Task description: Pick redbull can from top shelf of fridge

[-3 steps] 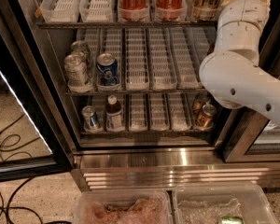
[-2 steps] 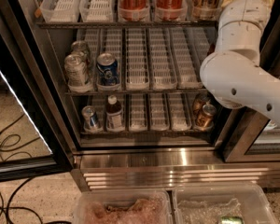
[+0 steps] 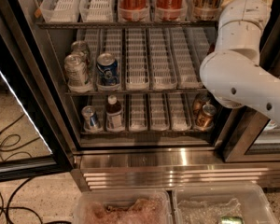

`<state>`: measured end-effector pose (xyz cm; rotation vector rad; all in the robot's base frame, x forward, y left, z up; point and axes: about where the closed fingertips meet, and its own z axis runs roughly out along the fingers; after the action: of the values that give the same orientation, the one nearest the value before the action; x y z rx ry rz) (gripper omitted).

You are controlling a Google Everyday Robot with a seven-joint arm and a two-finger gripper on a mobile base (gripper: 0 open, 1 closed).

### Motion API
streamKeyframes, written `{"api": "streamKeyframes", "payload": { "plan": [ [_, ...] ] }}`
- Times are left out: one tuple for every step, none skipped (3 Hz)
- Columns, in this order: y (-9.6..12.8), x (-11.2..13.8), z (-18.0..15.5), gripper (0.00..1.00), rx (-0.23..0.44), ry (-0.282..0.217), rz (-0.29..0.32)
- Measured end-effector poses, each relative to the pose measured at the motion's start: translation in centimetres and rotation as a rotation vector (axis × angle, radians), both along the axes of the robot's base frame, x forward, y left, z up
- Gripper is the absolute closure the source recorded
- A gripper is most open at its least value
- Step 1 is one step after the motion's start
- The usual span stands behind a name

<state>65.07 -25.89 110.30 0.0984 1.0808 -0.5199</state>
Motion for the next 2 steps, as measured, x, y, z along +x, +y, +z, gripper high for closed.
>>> {"api": "streamKeyframes", "payload": {
  "plan": [
    [-0.11,0.02,0.04,0.51,0.005,0.000,-0.005],
    [-0.87,0.37,-0.30,0.47,0.040,-0.001,-0.034]
  ]
}}
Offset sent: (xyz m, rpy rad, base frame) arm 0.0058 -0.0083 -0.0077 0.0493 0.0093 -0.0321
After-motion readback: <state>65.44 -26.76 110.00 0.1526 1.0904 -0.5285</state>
